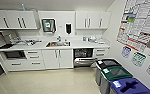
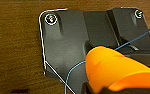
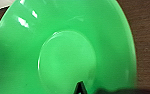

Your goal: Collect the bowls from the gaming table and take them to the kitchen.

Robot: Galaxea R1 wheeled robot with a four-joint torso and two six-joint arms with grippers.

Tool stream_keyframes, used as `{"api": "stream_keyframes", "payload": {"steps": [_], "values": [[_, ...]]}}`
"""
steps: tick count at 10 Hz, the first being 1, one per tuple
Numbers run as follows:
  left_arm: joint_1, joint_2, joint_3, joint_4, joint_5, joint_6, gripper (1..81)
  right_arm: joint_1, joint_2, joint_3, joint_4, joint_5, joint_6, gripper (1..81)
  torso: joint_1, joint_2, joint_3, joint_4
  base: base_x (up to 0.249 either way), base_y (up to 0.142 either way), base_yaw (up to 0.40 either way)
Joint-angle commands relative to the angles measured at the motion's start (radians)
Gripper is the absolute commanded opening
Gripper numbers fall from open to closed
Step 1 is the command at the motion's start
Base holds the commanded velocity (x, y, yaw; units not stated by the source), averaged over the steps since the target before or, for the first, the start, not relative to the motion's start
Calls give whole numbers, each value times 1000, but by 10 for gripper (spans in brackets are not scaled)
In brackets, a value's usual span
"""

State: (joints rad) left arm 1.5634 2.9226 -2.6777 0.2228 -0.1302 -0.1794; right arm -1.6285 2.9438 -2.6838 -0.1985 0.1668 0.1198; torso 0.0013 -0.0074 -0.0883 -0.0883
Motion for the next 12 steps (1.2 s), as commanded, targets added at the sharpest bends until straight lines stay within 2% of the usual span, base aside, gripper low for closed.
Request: {"api": "stream_keyframes", "payload": {"steps": [1, 9, 12], "values": [[-33, -12, -1, 9, 50, 6, 10, 26, 0, 6, -22, -43, -5, 10, 0, 0, 0, 0, 145, 0, 0], [-39, -11, -1, 9, 55, 6, 10, 31, 0, 6, -22, -58, -5, 10, 0, 0, 0, 0, 145, 0, 0], [-41, -11, -1, 7, 55, 6, 10, 29, 0, 6, -22, -58, -5, 10, 1, 1, 0, 0, 79, 0, 0]]}}
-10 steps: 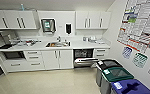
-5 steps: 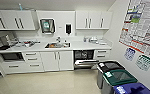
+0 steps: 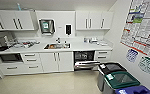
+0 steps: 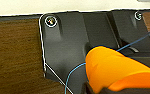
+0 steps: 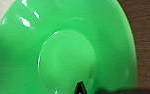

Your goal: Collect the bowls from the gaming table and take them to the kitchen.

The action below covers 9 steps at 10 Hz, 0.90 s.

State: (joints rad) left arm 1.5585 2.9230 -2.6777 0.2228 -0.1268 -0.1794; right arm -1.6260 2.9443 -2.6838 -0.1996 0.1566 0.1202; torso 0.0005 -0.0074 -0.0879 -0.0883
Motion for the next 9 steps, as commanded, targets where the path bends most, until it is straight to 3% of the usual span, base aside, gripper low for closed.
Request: {"api": "stream_keyframes", "payload": {"steps": [1, 9], "values": [[-36, -11, -1, 7, 52, 6, 10, 28, 0, 6, -21, -48, -5, 10, 0, 0, 0, 0, 79, 0, 0], [-34, -11, -2, 6, 52, 6, 10, 28, 0, 6, -21, -48, -5, 10, 1, 0, 0, 0, 141, 0, 0]]}}
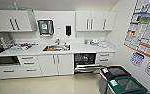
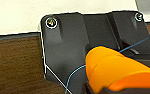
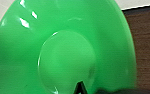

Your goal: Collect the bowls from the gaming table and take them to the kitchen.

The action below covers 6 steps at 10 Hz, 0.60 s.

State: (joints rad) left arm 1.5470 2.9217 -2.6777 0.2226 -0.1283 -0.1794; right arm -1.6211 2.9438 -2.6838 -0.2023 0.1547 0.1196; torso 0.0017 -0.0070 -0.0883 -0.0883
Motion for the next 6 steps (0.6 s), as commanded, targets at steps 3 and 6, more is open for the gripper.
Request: {"api": "stream_keyframes", "payload": {"steps": [3, 6], "values": [[-23, -10, -2, 4, 53, 6, 10, 23, 0, 6, -19, -46, -5, 10, -2, -1, 0, 0, 98, 0, 0], [-23, -10, -2, 4, 53, 6, 10, 23, 0, 6, -19, -46, -5, 10, -2, -1, 0, 0, 116, 0, 0]]}}
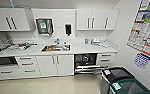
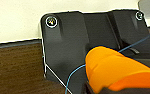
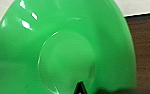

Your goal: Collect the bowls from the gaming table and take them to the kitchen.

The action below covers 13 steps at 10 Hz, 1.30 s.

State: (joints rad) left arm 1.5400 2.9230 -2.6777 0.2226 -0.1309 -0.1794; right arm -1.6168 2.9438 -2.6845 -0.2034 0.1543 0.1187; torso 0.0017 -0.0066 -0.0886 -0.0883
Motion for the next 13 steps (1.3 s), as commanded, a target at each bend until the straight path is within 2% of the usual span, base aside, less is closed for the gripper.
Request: {"api": "stream_keyframes", "payload": {"steps": [1, 13], "values": [[-16, -11, -2, 4, 56, 6, 10, 19, 2, 6, -17, -45, -4, 10, 0, 0, 0, 0, 143, 0, 0], [-16, -13, -2, 0, 56, 4, 10, 25, 2, 6, -17, -51, -4, 10, -1, -1, 0, 0, 143, 0, 0]]}}
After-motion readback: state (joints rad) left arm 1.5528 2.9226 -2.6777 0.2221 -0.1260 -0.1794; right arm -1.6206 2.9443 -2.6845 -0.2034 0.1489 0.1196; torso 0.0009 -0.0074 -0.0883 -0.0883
